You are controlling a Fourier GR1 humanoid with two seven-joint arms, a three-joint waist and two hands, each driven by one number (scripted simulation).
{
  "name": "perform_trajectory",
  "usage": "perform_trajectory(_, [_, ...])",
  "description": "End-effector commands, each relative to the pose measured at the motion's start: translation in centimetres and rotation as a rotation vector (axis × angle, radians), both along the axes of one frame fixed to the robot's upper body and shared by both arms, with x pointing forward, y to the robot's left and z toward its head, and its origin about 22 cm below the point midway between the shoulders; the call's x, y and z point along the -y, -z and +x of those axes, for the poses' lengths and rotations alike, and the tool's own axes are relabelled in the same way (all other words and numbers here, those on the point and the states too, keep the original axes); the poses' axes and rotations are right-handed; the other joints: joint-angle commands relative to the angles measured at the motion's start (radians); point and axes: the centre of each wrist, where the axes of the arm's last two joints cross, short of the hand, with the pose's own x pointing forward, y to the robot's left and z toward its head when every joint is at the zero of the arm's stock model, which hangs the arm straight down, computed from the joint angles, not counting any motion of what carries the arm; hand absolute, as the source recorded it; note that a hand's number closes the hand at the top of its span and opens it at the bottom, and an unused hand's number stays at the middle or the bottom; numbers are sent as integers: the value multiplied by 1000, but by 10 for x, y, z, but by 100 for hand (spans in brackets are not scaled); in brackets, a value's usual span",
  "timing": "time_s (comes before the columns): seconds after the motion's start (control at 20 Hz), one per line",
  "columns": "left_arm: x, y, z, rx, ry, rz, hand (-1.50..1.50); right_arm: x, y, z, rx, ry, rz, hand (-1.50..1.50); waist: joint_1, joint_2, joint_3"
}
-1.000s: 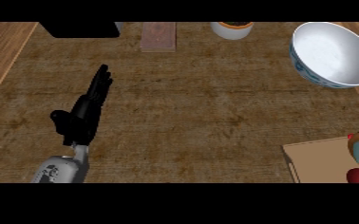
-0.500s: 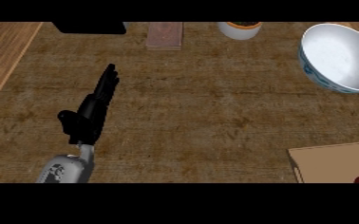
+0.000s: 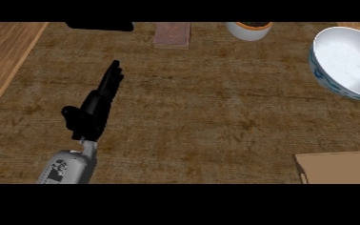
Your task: Pick the cupcake from the plate and place it in the bowl
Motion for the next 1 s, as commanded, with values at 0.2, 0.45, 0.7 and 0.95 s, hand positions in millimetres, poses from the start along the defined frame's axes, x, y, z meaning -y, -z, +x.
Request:
perform_trajectory(0.2, [9,-7,6,-8,19,-2,0,14,64,46,-38,98,-69,150,8,6,2])
perform_trajectory(0.45, [4,-5,12,-10,7,-25,0,14,91,65,-61,122,-89,150,-1,6,3])
perform_trajectory(0.7, [-1,-12,7,-3,35,1,0,22,92,70,-213,119,-37,150,20,13,4])
perform_trajectory(0.95, [5,-5,9,18,35,-19,0,25,107,68,-335,-4,-16,-150,25,23,6])
